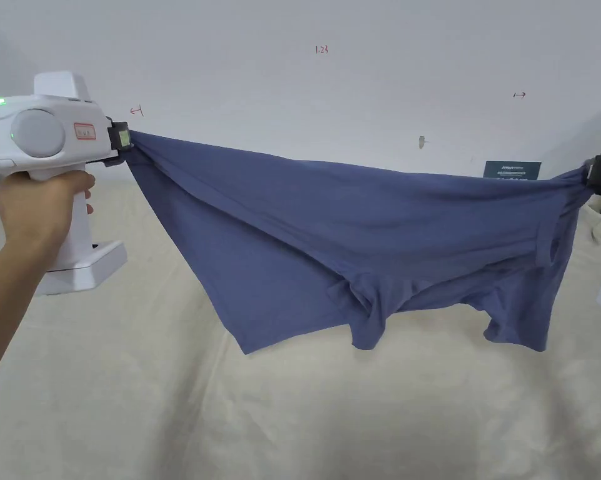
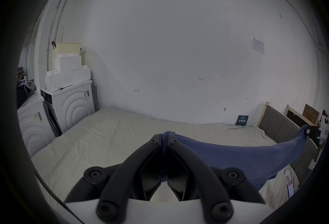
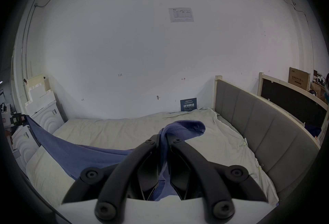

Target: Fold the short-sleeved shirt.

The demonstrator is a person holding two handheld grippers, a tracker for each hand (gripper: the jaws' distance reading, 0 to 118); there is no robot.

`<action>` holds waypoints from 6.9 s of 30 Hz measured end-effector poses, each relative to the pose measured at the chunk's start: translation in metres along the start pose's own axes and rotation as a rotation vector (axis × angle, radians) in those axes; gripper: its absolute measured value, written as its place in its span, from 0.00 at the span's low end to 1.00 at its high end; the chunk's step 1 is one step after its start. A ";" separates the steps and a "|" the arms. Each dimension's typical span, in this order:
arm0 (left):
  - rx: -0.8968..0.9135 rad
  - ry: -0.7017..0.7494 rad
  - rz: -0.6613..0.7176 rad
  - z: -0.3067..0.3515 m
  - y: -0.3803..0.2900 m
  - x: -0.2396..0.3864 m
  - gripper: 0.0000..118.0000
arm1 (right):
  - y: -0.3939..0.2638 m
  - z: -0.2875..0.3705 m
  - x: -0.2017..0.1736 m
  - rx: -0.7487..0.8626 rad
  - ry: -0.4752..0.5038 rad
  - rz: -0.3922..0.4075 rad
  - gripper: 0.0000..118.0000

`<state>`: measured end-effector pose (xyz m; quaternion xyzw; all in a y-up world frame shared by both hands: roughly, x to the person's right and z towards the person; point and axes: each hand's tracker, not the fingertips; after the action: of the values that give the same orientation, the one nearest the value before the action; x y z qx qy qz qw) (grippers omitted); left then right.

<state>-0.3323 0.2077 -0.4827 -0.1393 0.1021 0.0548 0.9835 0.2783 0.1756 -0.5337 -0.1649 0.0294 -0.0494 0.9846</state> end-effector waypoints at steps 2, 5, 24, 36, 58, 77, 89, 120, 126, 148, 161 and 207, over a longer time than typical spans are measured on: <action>-0.002 0.013 -0.014 -0.003 -0.011 -0.003 0.02 | -0.010 -0.010 -0.002 -0.001 0.007 -0.001 0.05; -0.026 0.011 -0.009 -0.008 -0.037 -0.011 0.02 | -0.033 -0.025 -0.005 -0.027 0.009 0.000 0.05; -0.485 0.080 -0.002 0.051 -0.320 -0.056 0.02 | -0.289 0.015 0.010 -0.434 -0.045 -0.064 0.05; -0.656 0.090 -0.105 0.104 -0.399 -0.053 0.02 | -0.337 0.077 0.000 -0.501 -0.050 -0.054 0.05; -0.739 0.101 -0.131 0.187 -0.422 -0.054 0.02 | -0.385 0.167 0.000 -0.553 -0.033 0.049 0.05; -0.564 -0.005 -0.013 0.173 -0.365 -0.005 0.96 | -0.320 0.187 -0.043 -0.359 -0.075 0.073 0.76; -0.207 -0.077 -0.111 0.168 -0.290 0.059 0.94 | -0.250 0.215 -0.045 -0.064 -0.089 0.102 0.76; -0.627 -0.194 -0.165 -0.153 -0.276 0.085 0.77 | -0.249 0.109 -0.004 -0.087 -0.171 0.104 0.00; -0.711 -0.197 -0.257 -0.194 -0.298 0.088 0.82 | -0.259 0.092 0.004 -0.126 -0.189 0.096 0.00; -0.606 -0.269 -0.300 -0.140 -0.282 0.108 0.02 | -0.276 -0.013 0.058 -0.488 -0.158 -0.015 0.57; -0.597 -0.262 -0.282 -0.114 -0.274 0.087 0.02 | -0.331 -0.049 0.054 -0.724 -0.236 -0.045 0.54; 0.049 -0.104 -0.132 0.024 0.053 0.023 0.02 | 0.088 0.064 -0.028 0.270 0.107 0.001 0.01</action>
<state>-0.3126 0.2668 -0.4795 -0.1185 0.0427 -0.0053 0.9920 0.2627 0.2818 -0.5005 -0.0283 0.0749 -0.0611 0.9949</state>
